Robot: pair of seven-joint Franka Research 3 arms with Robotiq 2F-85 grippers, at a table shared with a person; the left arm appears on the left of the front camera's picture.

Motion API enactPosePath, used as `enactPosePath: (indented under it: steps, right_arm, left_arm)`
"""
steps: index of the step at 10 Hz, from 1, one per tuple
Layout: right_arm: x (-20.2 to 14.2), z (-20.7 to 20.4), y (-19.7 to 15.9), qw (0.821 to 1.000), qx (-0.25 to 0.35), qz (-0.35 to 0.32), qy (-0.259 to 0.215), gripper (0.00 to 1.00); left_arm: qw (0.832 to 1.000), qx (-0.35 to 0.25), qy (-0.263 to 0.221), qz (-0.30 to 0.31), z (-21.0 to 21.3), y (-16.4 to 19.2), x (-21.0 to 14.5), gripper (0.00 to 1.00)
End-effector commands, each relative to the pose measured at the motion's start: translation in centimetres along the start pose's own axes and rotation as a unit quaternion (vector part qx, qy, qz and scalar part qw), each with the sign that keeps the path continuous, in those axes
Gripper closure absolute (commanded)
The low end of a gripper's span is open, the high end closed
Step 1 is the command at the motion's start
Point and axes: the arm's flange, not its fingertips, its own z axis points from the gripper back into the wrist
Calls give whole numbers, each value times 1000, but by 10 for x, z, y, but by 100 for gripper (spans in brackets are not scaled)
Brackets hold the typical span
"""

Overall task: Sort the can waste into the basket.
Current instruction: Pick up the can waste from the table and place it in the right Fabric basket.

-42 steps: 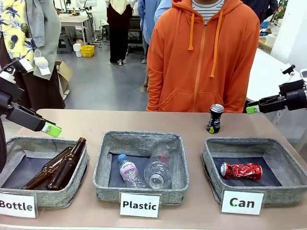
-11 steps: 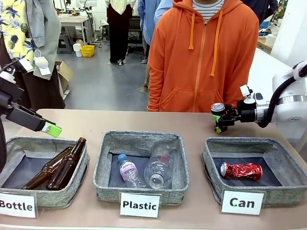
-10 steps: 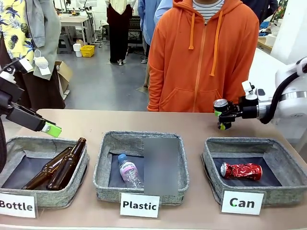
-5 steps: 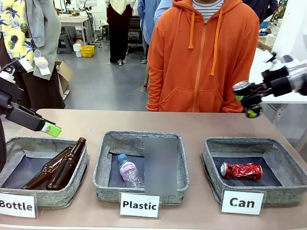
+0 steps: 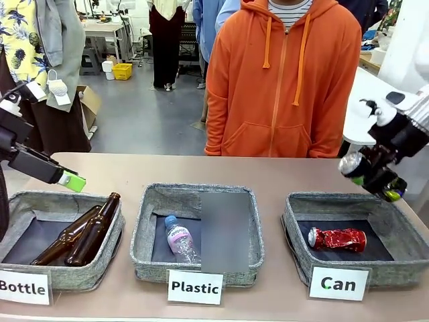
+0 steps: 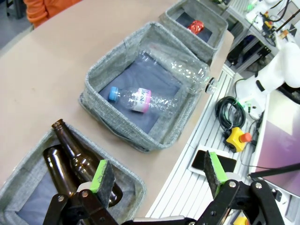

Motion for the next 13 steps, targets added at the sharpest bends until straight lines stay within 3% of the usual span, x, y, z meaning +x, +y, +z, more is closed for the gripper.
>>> enactPosePath:
  steps: [1,3,4,5,6,9,10,11,13]
  right_arm:
    - [-2,0,13,998,12,52,42,100]
    - [0,-5,10,998,17,44,45,100]
    - [2,-10,12,998,20,44,39,62]
    - [2,-10,13,998,21,46,41,42]
    - [0,-7,10,998,21,43,44,3]
    - [-2,-6,-1,998,38,32,36,0]
    - [-1,-6,-4,998,43,34,40,9]
    - [0,-6,-7,998,45,33,41,0]
    - [1,-6,-11,998,49,27,42,0]
  left_arm:
    - [1000,-3,-9,-8,-2,2,-3,0]
    - [1000,-3,-9,-8,-2,2,-3,0]
    - [1000,-3,-9,-8,-2,2,-3,0]
    - [1000,-3,-9,-8,-2,2,-3,0]
    - [1000,-3,-9,-8,-2,2,-3,0]
    - [1000,-3,-9,-8,-2,2,-3,0]
    - [1000,-3,-9,-8,-2,2,-3,0]
    - [1000,-3,-9,-8,-2,2,-3,0]
    - [1000,-3,-9,-8,-2,2,-3,0]
